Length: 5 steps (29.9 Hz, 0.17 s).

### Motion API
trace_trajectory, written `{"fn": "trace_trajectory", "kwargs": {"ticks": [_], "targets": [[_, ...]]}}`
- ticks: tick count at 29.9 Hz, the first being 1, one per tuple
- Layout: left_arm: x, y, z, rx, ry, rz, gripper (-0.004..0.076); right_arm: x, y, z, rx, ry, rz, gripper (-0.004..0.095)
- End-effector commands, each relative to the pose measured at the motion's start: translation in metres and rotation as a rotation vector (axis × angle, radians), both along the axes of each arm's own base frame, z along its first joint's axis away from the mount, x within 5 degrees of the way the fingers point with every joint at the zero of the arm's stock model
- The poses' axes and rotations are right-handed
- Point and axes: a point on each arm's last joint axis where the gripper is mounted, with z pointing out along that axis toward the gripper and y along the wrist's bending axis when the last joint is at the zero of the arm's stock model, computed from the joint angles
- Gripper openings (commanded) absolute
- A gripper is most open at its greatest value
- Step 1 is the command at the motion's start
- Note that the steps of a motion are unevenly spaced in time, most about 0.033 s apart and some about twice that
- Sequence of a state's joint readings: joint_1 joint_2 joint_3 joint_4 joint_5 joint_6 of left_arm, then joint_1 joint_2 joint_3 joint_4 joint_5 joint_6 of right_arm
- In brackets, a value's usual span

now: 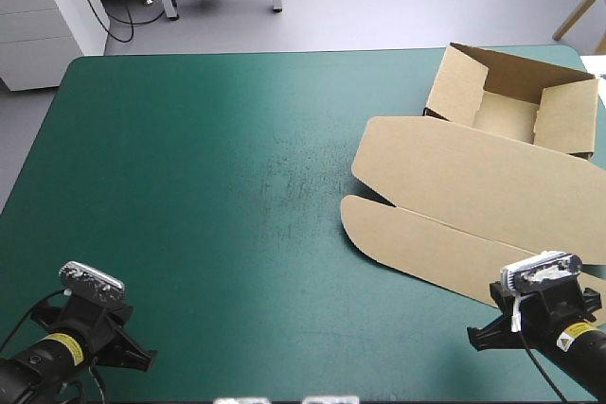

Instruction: Fold the box

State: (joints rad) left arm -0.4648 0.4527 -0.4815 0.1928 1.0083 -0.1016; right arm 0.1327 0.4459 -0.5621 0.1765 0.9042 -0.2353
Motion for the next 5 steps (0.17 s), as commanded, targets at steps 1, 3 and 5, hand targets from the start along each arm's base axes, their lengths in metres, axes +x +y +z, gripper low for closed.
{"fn": "trace_trajectory", "kwargs": {"ticks": [1, 3, 5], "targets": [[0.0036, -0.0021, 0.0097, -0.023, -0.058, -0.010, -0.0010, 0.0041, 0.0009, 0.0119, 0.019, -0.076, -0.002, -0.0014], [0.0035, -0.0022, 0.0096, -0.024, -0.057, -0.011, -0.0010, 0.0047, 0.0009, 0.0128, 0.021, -0.088, -0.004, -0.0014], [0.0035, -0.0022, 0.0096, -0.024, -0.057, -0.011, -0.0010, 0.0055, 0.0008, 0.0139, 0.024, -0.103, -0.007, -0.0014]]}}
